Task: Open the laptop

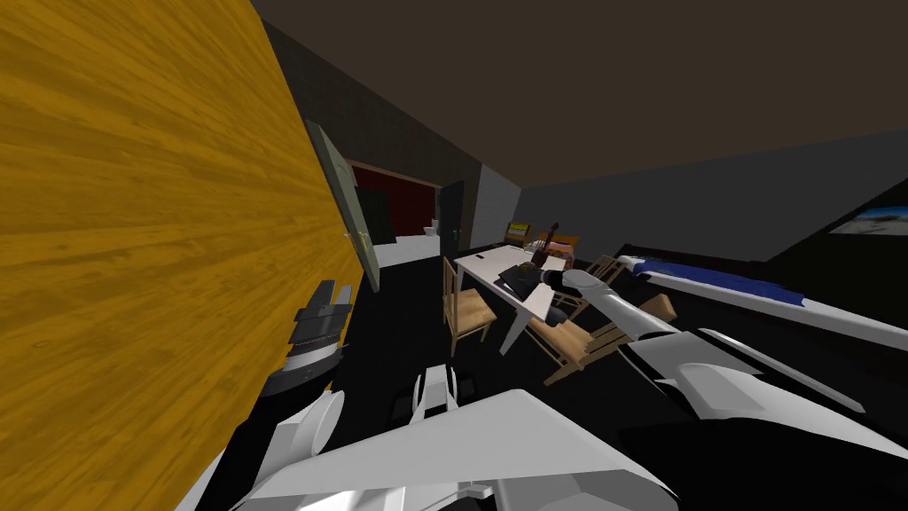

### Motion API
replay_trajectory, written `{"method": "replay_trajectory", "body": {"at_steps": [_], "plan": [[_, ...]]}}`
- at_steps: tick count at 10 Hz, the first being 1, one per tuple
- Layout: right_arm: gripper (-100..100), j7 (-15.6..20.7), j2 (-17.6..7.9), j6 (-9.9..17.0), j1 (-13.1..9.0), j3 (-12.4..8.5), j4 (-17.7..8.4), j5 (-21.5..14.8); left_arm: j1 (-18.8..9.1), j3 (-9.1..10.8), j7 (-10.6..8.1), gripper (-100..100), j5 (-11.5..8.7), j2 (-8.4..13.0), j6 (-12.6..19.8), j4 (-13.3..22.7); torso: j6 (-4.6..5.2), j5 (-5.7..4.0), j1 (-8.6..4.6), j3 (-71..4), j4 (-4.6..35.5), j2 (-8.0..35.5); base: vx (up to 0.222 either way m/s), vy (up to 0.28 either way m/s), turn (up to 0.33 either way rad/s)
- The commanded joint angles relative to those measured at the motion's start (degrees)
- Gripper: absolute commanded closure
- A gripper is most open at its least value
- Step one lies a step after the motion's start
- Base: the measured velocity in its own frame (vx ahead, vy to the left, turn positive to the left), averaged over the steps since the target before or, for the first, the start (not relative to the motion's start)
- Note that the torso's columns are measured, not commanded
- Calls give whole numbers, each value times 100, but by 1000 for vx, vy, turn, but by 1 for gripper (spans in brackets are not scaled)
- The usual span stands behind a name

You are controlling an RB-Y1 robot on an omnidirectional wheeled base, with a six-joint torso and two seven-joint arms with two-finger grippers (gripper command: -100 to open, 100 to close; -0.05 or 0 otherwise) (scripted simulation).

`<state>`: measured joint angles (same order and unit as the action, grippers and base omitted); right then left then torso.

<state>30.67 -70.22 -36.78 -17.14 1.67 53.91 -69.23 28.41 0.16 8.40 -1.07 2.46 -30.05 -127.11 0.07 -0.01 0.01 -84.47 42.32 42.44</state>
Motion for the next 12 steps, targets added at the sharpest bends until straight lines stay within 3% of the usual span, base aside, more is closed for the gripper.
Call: {"method": "replay_trajectory", "body": {"at_steps": [1, 5, 6, 7, 12], "plan": [[-100, -3, 9, 56, 51, -13, -23, 2, -1, 0, 0, 0, 0, 0, 0, 0, -10, 0, -3, -1, 0, -4, 22, -18, 64], [-100, -386, -514, -383, -103, -119, -21, -6, 0, -1, 0, 0, 0, -1, 0, 0, -7, 4, 7, -11, -4, -17, 17, 27, -11], [-100, -278, -426, -351, -151, -96, -110, -3, 0, -1, 0, 0, 0, -1, 0, 0, -7, 1, 1, -11, -5, -18, 7, 17, -3], [0, -286, -434, -374, -159, -98, -115, -4, -1, 0, 0, 0, 0, 0, 0, 0, -7, -3, -9, -9, -5, -16, 0, 0, 0], [0, -285, -433, -372, -158, -97, -114, -3, -1, 0, 0, 0, 0, 0, 0, 0, -7, 1, 0, -10, -4, -16, 0, 0, 0]]}}
